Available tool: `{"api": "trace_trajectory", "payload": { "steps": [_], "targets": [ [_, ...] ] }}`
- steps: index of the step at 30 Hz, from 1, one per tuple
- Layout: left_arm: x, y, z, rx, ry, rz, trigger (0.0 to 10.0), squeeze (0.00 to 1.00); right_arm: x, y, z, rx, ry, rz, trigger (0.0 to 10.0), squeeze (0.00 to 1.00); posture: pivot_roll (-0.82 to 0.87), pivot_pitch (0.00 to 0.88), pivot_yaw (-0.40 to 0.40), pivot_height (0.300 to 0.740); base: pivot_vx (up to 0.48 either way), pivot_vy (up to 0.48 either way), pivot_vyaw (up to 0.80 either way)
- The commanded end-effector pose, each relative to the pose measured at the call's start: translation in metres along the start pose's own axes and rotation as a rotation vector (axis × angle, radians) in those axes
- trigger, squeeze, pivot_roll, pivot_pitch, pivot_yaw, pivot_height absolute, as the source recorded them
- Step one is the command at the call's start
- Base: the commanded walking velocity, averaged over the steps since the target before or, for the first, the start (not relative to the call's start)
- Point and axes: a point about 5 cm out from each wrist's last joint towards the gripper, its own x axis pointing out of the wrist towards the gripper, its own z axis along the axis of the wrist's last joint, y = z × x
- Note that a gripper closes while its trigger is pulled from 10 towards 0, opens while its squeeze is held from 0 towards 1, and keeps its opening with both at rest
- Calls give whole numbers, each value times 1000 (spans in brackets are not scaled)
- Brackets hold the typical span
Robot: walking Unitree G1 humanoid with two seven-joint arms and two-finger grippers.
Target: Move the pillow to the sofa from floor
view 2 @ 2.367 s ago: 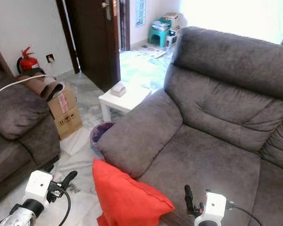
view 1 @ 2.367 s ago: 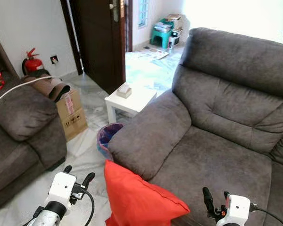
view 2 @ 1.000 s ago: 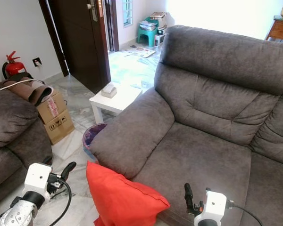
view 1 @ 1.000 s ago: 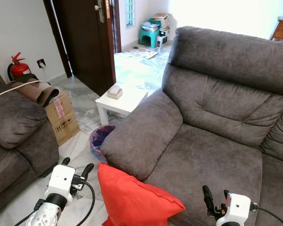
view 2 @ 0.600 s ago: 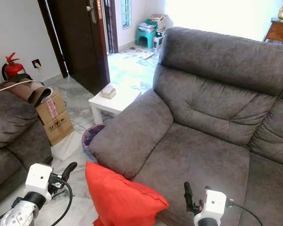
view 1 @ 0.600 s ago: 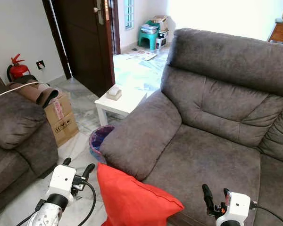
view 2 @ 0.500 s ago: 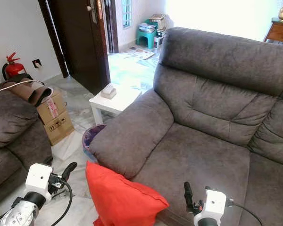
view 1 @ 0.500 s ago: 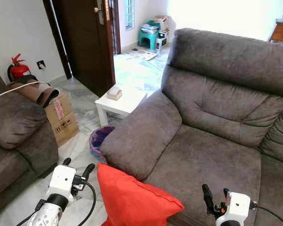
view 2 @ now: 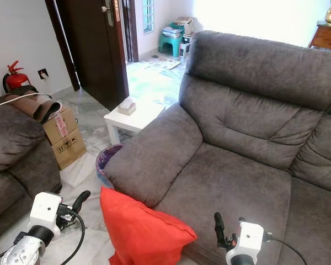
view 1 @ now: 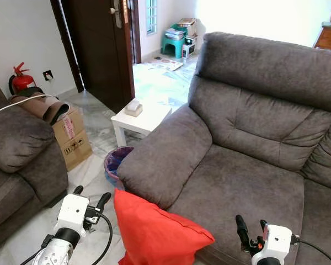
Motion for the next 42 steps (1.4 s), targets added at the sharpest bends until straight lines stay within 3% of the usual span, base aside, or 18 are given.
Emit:
{"api": "trace_trajectory", "payload": {
  "steps": [1, 6, 42],
  "targets": [
    [0, 1, 1, -4, 6, -4, 10000, 0, 1, -1, 0, 2, 9, -9, 10000, 0, 100, 48, -17, 690, 0, 0, 0],
    [0, 0, 0, -5, 7, -5, 10000, 0, 2, 0, 0, -6, 10, -1, 10000, 0, 99, 48, -17, 660, 0, 0, 0],
    [-1, -2, 1, -52, 10, -1, 10000, 0, 4, 1, -3, 1, 40, -8, 10000, 0, 103, 48, -21, 650, 0, 0, 0]
  ]
}}
